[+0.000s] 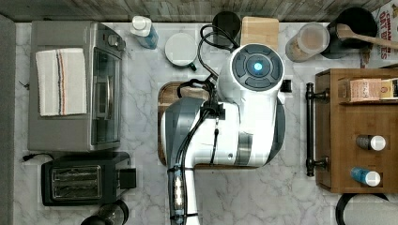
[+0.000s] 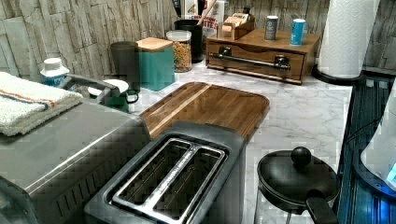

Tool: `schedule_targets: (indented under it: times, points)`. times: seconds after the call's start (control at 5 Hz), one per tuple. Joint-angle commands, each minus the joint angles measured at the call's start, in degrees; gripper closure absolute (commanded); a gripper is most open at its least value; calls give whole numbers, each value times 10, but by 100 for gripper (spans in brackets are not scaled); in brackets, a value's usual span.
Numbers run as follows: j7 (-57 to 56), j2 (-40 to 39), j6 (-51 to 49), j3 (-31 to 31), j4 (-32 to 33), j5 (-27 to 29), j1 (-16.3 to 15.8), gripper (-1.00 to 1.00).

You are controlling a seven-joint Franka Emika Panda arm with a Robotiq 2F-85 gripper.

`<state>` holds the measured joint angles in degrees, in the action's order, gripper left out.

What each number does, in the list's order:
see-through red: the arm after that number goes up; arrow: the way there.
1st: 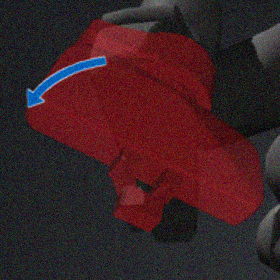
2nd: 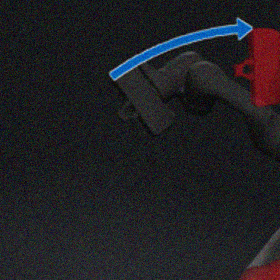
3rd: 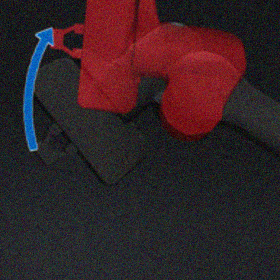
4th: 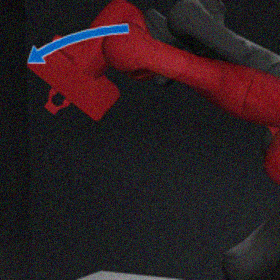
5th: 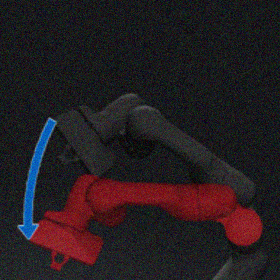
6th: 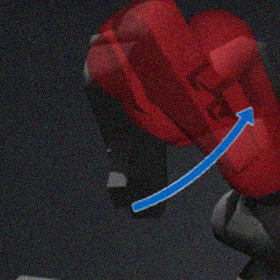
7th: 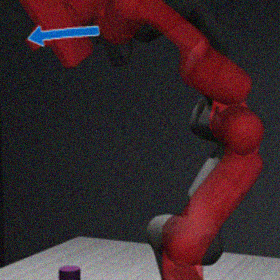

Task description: Open the drawer.

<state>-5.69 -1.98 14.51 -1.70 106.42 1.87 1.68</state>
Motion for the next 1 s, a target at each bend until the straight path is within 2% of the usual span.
schedule_targets:
  times: [0.2, 0.4, 0.6, 0.8, 1.0]
  points:
    - [0, 0, 0, 0, 0, 2, 1, -100]
    - [-89, 16, 22, -7, 39, -8, 13, -100]
    - [-206, 42, 86, -21, 94, -24, 33, -100]
    - [-324, 41, 131, -48, 119, -24, 50, -100]
    - [-390, 27, 175, -69, 132, -28, 65, -100]
